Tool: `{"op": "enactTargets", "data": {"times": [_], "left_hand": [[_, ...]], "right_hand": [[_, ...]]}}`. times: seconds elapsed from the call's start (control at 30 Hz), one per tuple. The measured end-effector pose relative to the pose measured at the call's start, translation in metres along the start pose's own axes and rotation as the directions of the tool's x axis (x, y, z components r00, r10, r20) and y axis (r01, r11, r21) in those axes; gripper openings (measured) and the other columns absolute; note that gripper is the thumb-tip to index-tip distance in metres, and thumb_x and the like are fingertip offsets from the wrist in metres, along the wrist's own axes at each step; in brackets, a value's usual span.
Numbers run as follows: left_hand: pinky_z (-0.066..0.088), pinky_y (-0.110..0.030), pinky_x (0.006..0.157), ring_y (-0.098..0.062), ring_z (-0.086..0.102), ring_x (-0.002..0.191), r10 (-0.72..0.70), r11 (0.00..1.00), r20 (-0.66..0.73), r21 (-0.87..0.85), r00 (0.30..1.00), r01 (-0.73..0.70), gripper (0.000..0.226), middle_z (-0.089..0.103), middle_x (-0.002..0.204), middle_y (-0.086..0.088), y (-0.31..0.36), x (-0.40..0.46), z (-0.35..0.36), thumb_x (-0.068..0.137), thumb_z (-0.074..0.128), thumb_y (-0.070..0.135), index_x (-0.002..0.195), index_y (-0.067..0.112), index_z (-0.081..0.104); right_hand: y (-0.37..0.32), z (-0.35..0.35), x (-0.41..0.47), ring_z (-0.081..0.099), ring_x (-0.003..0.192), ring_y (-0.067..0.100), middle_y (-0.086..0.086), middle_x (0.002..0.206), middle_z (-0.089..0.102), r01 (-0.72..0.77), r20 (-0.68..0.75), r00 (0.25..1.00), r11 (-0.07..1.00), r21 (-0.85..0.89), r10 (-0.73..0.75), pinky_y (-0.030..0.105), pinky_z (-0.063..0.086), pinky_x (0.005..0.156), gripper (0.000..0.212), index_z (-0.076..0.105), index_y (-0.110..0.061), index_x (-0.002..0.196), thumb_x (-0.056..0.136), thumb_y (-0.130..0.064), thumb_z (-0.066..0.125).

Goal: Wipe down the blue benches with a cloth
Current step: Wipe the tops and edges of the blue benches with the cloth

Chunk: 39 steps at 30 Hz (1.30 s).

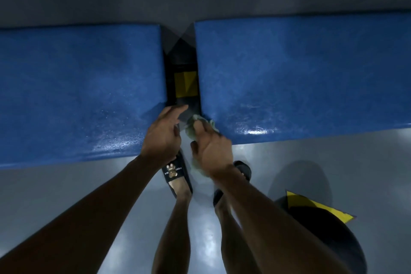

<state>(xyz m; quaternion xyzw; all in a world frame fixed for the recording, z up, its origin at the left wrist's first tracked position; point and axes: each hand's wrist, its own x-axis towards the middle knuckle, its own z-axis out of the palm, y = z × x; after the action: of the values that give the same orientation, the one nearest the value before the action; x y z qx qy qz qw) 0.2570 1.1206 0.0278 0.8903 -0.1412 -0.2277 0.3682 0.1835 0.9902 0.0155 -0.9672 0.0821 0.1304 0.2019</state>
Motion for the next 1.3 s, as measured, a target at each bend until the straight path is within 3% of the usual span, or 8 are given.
{"op": "enactTargets", "data": {"times": [0.1, 0.37, 0.57, 0.7, 0.8, 0.93, 1.13, 1.3], "left_hand": [[0.051, -0.035, 0.094, -0.019, 0.064, 0.108, 0.002, 1.000, 0.004, -0.012, 1.000, -0.002, 0.054, 0.054, 0.135, -0.005, -0.005, 0.001, -0.004, 0.092, 0.039, -0.002, 0.139, 0.019, 0.050], [0.052, -0.034, 0.092, -0.012, 0.063, 0.106, -0.030, 0.997, 0.008, -0.074, 1.000, 0.030, 0.055, 0.055, 0.132, -0.001, -0.013, 0.004, -0.012, 0.091, 0.039, -0.004, 0.137, 0.025, 0.052], [0.050, -0.028, 0.089, -0.009, 0.061, 0.104, -0.019, 0.996, 0.038, -0.082, 0.999, 0.022, 0.055, 0.056, 0.128, 0.000, -0.011, 0.011, -0.005, 0.090, 0.040, -0.004, 0.136, 0.025, 0.053], [0.048, -0.025, 0.089, -0.008, 0.060, 0.105, -0.014, 0.997, 0.068, -0.078, 0.998, 0.019, 0.056, 0.055, 0.127, 0.001, -0.007, 0.018, 0.004, 0.091, 0.039, -0.003, 0.136, 0.026, 0.052], [0.044, -0.022, 0.090, -0.010, 0.061, 0.106, -0.020, 0.997, 0.080, -0.076, 0.997, 0.027, 0.055, 0.054, 0.130, -0.001, -0.006, 0.020, 0.009, 0.090, 0.039, -0.002, 0.138, 0.023, 0.051], [0.045, -0.023, 0.092, -0.012, 0.062, 0.107, -0.014, 0.996, 0.088, -0.088, 0.996, 0.022, 0.056, 0.054, 0.134, -0.004, -0.007, 0.026, 0.011, 0.089, 0.041, -0.002, 0.140, 0.020, 0.049], [0.049, -0.030, 0.093, -0.014, 0.064, 0.103, -0.043, 0.994, 0.063, -0.100, 0.997, 0.049, 0.054, 0.057, 0.132, -0.008, -0.002, 0.040, 0.010, 0.089, 0.045, -0.003, 0.141, 0.013, 0.049], [0.035, -0.024, 0.101, -0.015, 0.052, 0.119, -0.120, 0.991, 0.063, -0.056, 0.991, 0.124, 0.049, 0.053, 0.141, -0.006, 0.000, 0.054, 0.006, 0.094, 0.043, 0.004, 0.141, 0.017, 0.049]], "right_hand": [[0.039, -0.028, 0.001, 0.068, 0.074, 0.030, 0.000, 0.103, 0.064, 0.045, -0.018, 0.999, 0.998, -0.033, -0.045, 0.029, 0.049, 0.057, 0.051, 0.052, -0.024, 0.114, 0.066, -0.028, 0.066], [0.112, -0.051, 0.001, 0.062, 0.079, 0.042, 0.014, 0.096, 0.064, -0.571, -0.283, 0.766, 0.813, 0.112, 0.577, 0.038, 0.044, 0.063, 0.039, 0.044, -0.020, 0.108, 0.073, -0.034, 0.055], [0.042, -0.020, 0.006, 0.061, 0.074, 0.030, 0.007, 0.102, 0.060, -0.054, -0.096, 0.994, 0.998, -0.017, 0.052, 0.028, 0.043, 0.060, 0.042, 0.048, -0.015, 0.112, 0.074, -0.025, 0.061], [0.095, -0.059, 0.031, 0.064, 0.081, 0.035, 0.013, 0.115, 0.061, 0.411, 0.109, 0.911, 0.865, -0.288, -0.397, 0.036, 0.052, 0.065, 0.053, 0.054, -0.016, 0.121, 0.071, -0.030, 0.057], [0.132, -0.081, 0.060, 0.061, 0.085, 0.040, 0.014, 0.117, 0.055, -0.047, -0.087, 0.996, 0.976, -0.210, 0.029, 0.041, 0.051, 0.064, 0.045, 0.053, -0.014, 0.121, 0.079, -0.029, 0.052], [0.103, -0.058, 0.084, 0.057, 0.096, 0.040, 0.014, 0.124, 0.048, -0.595, -0.337, 0.721, 0.790, 0.146, 0.606, 0.040, 0.044, 0.068, 0.047, 0.046, -0.011, 0.126, 0.082, -0.024, 0.055], [0.045, -0.030, 0.058, 0.054, 0.085, 0.031, 0.013, 0.112, 0.054, 0.033, -0.163, 0.985, 0.987, -0.157, -0.059, 0.041, 0.052, 0.064, 0.040, 0.054, -0.015, 0.119, 0.081, -0.023, 0.053], [0.072, -0.057, 0.066, 0.062, 0.087, 0.030, 0.010, 0.104, 0.064, 0.537, 0.091, 0.837, 0.779, -0.325, -0.539, 0.037, 0.052, 0.072, 0.037, 0.067, -0.019, 0.111, 0.075, -0.016, 0.058]]}}
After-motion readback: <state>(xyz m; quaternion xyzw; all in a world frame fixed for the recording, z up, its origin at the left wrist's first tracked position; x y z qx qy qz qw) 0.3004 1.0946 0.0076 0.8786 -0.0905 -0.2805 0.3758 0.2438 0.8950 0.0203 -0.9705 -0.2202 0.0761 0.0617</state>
